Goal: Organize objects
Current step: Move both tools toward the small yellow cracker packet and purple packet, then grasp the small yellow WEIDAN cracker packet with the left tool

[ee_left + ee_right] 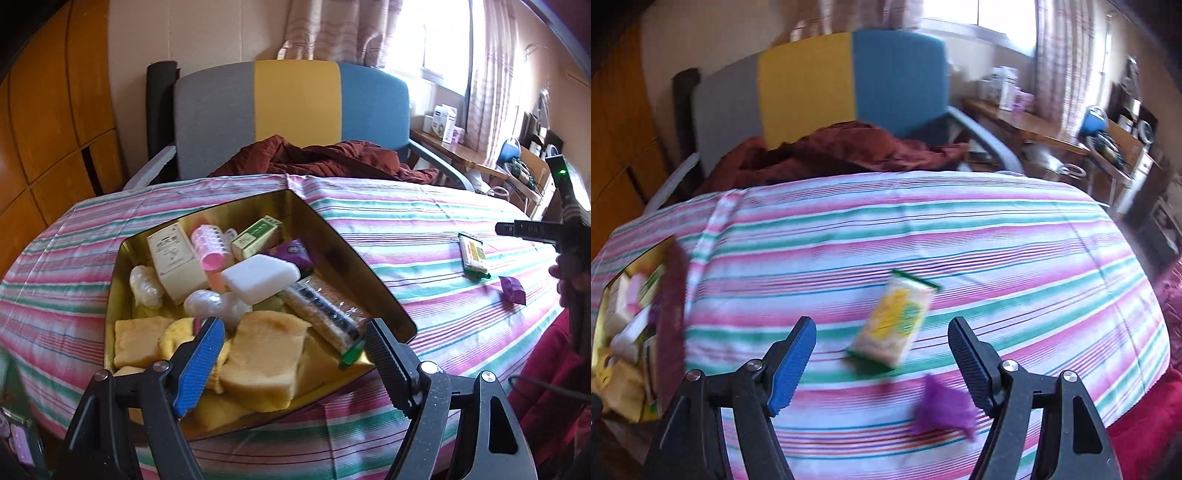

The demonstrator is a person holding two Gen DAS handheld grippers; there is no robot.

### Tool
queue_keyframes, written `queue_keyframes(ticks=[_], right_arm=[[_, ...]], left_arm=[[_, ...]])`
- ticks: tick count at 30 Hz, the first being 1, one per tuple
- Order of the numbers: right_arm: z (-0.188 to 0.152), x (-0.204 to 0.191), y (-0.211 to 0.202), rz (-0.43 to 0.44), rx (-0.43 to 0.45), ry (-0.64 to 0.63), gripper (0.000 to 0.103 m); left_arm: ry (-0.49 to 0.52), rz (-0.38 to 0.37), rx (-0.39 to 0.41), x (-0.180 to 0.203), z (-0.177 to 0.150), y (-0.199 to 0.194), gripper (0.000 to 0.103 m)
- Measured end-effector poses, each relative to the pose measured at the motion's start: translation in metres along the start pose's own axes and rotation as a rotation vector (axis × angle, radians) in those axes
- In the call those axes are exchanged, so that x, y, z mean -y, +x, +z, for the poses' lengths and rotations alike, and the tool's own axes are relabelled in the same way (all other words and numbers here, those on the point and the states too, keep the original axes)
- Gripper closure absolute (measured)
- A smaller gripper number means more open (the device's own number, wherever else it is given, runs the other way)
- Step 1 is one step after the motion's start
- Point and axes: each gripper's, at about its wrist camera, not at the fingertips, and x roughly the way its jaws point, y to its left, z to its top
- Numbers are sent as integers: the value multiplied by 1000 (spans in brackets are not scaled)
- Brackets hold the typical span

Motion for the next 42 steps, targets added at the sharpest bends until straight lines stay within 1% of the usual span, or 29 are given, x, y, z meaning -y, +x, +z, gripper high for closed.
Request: queue_keyframes(ticks=[4,7,10,14,19,23,28,31,35,39,42], right_arm=[[2,38,15,-49,-7,105,28],[0,56,22,-29,-33,195,28],[0,61,24,-8,-39,229,28],[-3,67,29,34,-68,274,28],[-8,77,38,51,-116,334,28],[-14,88,47,32,-167,387,28],[-21,102,54,37,-215,462,28],[-23,102,59,30,-243,462,28],[-24,95,67,28,-299,424,28],[-25,93,69,13,-315,414,28],[-29,88,76,17,-361,393,28]], left_arm=[[37,-10,4,14,7,3,23],[65,-16,3,25,12,6,23],[95,-24,2,37,17,10,23],[128,-37,-3,52,24,17,23],[172,-54,-12,71,32,30,23],[199,-77,-15,86,38,38,23],[238,-114,-26,110,45,51,23],[253,-135,-34,121,48,58,23],[267,-153,-49,133,52,69,23],[259,-171,-76,141,58,83,23],[264,-190,-94,149,63,94,23]])
